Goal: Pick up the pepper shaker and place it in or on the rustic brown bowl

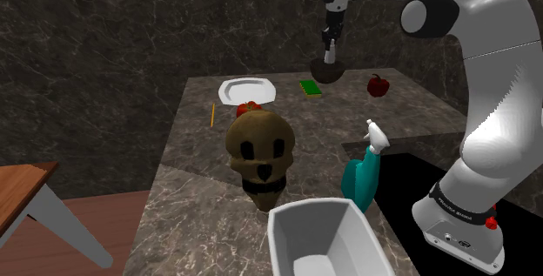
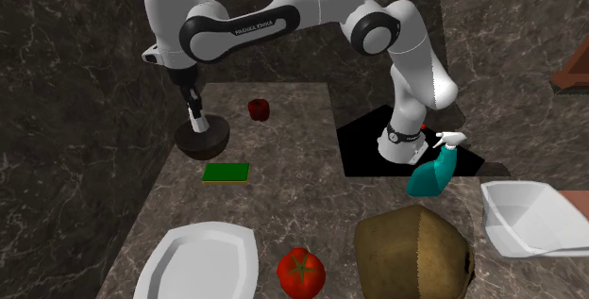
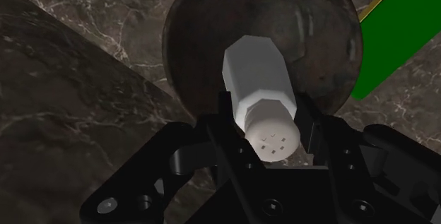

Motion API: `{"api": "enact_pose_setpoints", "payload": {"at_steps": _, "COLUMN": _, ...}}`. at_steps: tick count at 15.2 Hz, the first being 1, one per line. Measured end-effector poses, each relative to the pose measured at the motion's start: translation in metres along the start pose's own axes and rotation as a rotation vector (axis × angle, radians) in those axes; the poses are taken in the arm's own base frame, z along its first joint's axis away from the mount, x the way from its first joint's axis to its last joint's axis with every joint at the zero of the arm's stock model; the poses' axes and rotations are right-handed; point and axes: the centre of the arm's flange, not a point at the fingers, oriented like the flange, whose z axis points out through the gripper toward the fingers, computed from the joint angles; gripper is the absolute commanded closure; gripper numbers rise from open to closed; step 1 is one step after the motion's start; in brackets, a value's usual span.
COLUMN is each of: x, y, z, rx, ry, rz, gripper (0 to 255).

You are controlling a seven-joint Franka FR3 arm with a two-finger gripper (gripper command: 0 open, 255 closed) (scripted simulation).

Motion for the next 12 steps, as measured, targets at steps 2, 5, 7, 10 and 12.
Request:
{"api": "enact_pose_setpoints", "payload": {"at_steps": 2, "x": -0.0007, "y": -0.0013, "z": 0.0066, "rx": 0.0, "ry": 0.0, "rz": 0.0, "gripper": 255}}
{"api": "enact_pose_setpoints", "payload": {"at_steps": 5, "x": -0.0008, "y": -0.0012, "z": 0.0076, "rx": 0.0, "ry": 0.0, "rz": 0.0, "gripper": 255}}
{"api": "enact_pose_setpoints", "payload": {"at_steps": 7, "x": -0.0008, "y": -0.0012, "z": 0.0077, "rx": 0.0, "ry": 0.001, "rz": 0.0, "gripper": 255}}
{"api": "enact_pose_setpoints", "payload": {"at_steps": 10, "x": -0.0008, "y": -0.0013, "z": 0.0077, "rx": 0.0, "ry": 0.001, "rz": 0.0, "gripper": 0}}
{"api": "enact_pose_setpoints", "payload": {"at_steps": 12, "x": -0.0008, "y": -0.0013, "z": 0.0076, "rx": 0.0, "ry": 0.001, "rz": 0.0, "gripper": 0}}
